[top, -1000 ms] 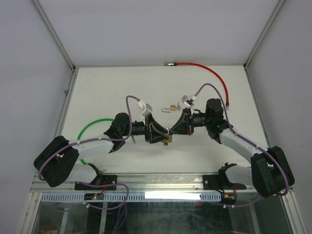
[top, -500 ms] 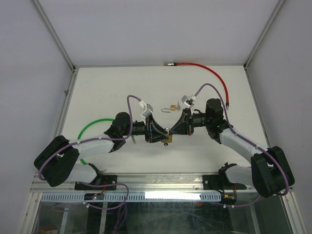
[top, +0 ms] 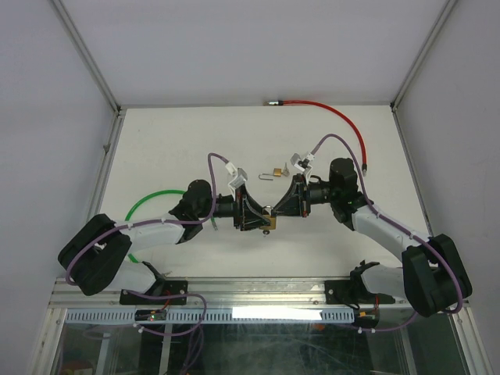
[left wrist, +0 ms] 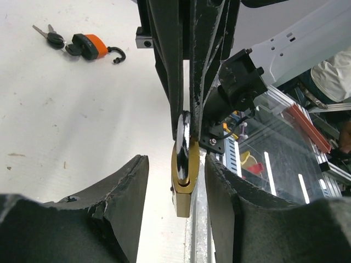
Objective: Lock with the key
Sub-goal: Place the key at the center of the board.
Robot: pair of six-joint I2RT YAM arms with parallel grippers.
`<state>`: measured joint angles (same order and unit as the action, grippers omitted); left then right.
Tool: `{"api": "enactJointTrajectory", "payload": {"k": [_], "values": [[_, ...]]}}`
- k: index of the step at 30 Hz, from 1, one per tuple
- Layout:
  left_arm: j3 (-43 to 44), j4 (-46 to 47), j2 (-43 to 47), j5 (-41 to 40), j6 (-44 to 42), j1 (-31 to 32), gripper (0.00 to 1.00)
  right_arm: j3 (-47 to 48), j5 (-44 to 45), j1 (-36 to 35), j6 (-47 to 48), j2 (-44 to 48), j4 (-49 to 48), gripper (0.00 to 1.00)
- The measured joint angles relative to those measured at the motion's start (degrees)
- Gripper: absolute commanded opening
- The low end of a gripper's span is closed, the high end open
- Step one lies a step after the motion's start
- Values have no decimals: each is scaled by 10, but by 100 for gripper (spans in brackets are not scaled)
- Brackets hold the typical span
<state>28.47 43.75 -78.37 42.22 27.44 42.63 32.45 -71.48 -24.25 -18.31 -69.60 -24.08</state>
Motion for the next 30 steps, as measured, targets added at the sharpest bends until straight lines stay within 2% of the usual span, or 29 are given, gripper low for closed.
{"api": "enactJointTrajectory", "payload": {"k": [3,12,16,18,26,30], "values": [[0,0,-10,2,3,0,40,0,0,0,0,0,0,0],[0,19,-20,30,25,0,3,0,0,0,2,-2,2,0],[-3,29,-21,30,32,0,0,1,-1,0,14,-2,5,2],[-7,34,-21,27,34,0,0,2,-1,-1,25,-2,11,9],[-61,104,-21,-7,83,0,0,13,4,-2,68,-1,49,58],[-95,139,-19,-41,112,0,0,24,5,8,94,10,87,77]]}}
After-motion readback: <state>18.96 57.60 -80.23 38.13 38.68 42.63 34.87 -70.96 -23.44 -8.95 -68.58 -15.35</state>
